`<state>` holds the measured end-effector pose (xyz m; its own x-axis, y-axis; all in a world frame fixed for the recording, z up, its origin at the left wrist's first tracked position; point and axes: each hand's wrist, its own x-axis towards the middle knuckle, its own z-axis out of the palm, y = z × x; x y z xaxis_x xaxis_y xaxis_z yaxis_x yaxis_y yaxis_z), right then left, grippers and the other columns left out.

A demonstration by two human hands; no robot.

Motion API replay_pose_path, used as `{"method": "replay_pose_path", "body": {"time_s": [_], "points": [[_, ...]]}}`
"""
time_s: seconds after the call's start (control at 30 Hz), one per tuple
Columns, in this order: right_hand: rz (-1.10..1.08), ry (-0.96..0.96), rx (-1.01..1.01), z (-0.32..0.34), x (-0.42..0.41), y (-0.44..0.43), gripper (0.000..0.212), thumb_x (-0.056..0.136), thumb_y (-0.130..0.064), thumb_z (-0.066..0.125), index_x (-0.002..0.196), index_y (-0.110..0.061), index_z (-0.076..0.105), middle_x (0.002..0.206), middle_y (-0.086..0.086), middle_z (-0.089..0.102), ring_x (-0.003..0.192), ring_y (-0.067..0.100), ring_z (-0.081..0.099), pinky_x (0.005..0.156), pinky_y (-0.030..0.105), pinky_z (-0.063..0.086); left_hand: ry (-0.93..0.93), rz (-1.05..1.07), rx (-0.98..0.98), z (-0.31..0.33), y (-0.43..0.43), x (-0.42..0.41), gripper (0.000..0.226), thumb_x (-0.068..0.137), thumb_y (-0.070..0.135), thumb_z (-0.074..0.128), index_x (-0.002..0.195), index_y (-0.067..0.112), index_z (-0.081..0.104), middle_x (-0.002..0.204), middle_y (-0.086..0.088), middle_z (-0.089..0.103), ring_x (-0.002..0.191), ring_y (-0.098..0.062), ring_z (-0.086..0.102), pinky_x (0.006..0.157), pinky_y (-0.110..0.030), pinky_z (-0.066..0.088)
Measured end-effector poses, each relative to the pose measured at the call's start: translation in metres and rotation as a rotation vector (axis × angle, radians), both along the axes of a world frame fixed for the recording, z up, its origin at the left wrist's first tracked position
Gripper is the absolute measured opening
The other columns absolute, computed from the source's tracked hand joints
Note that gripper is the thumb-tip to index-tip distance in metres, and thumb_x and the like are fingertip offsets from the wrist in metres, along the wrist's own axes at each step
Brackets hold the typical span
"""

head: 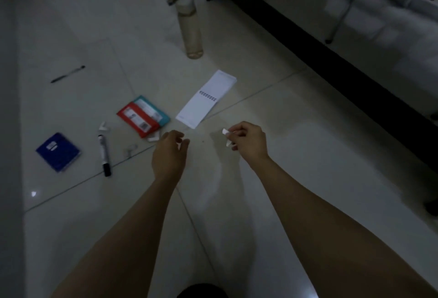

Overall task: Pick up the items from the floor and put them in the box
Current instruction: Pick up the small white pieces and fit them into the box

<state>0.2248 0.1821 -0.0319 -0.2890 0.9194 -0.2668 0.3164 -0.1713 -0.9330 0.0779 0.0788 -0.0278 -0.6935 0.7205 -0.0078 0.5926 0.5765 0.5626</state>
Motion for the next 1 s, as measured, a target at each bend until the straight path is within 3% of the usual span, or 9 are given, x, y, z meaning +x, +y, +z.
{"method": "replay_pose_path", "body": {"time_s": [0.2, 0.4, 0.47, 0.63, 0.73, 0.83, 0.9, 1.0], "points": [[0.144, -0.101, 0.011, -0.031, -0.087, -0.008, 0.017, 0.076, -0.026, 0.077, 0.075, -0.014, 0.064, 0.07, 0.006, 0.068, 0.066, 0.017, 0.063, 0.071, 0.039, 0.056, -0.008, 0.116, -0.03, -0.037, -0.016, -0.071, 0.028, 0.086, 0.022, 0.062, 0.111, 0.009, 0.063, 0.114, -0.012, 0.062, 0.101, -0.03, 0.06, 0.082, -0.038, 0.049], [0.186, -0.16, 0.004, -0.06, -0.12, -0.009, 0.022, 0.077, -0.028, 0.075, 0.084, -0.008, 0.071, 0.074, 0.002, 0.068, 0.059, 0.005, 0.056, 0.058, 0.016, 0.043, 0.042, 0.025, -0.088, -0.068, 0.0, -0.098, 0.034, 0.085, 0.017, 0.061, 0.118, 0.007, 0.061, 0.125, -0.012, 0.058, 0.11, -0.033, 0.056, 0.085, -0.041, 0.05], [0.183, -0.151, 0.0, -0.065, -0.122, -0.008, 0.022, 0.077, -0.027, 0.076, 0.084, -0.007, 0.071, 0.074, 0.005, 0.068, 0.058, 0.006, 0.054, 0.056, 0.014, 0.041, 0.064, 0.049, -0.089, -0.072, 0.002, -0.099, 0.034, 0.086, 0.017, 0.061, 0.118, 0.008, 0.06, 0.124, -0.012, 0.058, 0.111, -0.031, 0.054, 0.086, -0.039, 0.047], [0.142, -0.137, -0.009, -0.063, -0.111, -0.006, 0.023, 0.076, -0.026, 0.076, 0.081, -0.004, 0.07, 0.068, 0.003, 0.063, 0.056, 0.006, 0.052, 0.058, 0.017, 0.042, 0.235, -0.023, -0.185, -0.071, 0.003, -0.097, 0.023, 0.087, 0.013, 0.059, 0.107, 0.003, 0.064, 0.113, -0.017, 0.064, 0.103, -0.033, 0.056, 0.08, -0.041, 0.047], [0.127, -0.14, -0.019, -0.052, -0.096, -0.001, 0.018, 0.076, -0.025, 0.076, 0.077, -0.008, 0.068, 0.065, 0.002, 0.061, 0.055, 0.008, 0.053, 0.063, 0.029, 0.049, 0.314, -0.143, -0.268, -0.063, 0.003, -0.093, 0.021, 0.091, 0.01, 0.052, 0.106, 0.002, 0.063, 0.109, -0.018, 0.065, 0.101, -0.033, 0.058, 0.079, -0.041, 0.049], [0.102, -0.121, -0.026, -0.027, -0.071, 0.002, 0.017, 0.077, -0.025, 0.076, 0.076, -0.01, 0.067, 0.067, 0.006, 0.065, 0.053, 0.011, 0.054, 0.06, 0.029, 0.05, 0.073, -0.016, -0.117, -0.043, 0.004, -0.073, 0.027, 0.093, 0.014, 0.051, 0.116, 0.007, 0.061, 0.113, -0.017, 0.066, 0.102, -0.033, 0.061, 0.086, -0.04, 0.049], [0.11, -0.086, -0.041, -0.005, -0.049, 0.002, 0.017, 0.077, -0.023, 0.076, 0.076, -0.008, 0.066, 0.066, 0.009, 0.067, 0.051, 0.014, 0.054, 0.052, 0.023, 0.048, -0.227, 0.106, 0.016, -0.021, 0.013, -0.052, 0.028, 0.092, 0.015, 0.053, 0.118, 0.006, 0.061, 0.107, -0.015, 0.067, 0.094, -0.026, 0.062, 0.086, -0.034, 0.048], [0.104, -0.046, -0.066, 0.033, -0.005, 0.001, 0.014, 0.079, -0.014, 0.075, 0.075, -0.006, 0.064, 0.069, 0.016, 0.067, 0.051, 0.019, 0.058, 0.05, 0.023, 0.05, -0.691, 0.13, 0.193, 0.02, 0.03, -0.007, 0.027, 0.09, 0.007, 0.056, 0.115, -0.004, 0.062, 0.091, -0.018, 0.067, 0.074, -0.02, 0.062, 0.079, -0.029, 0.054]]}}
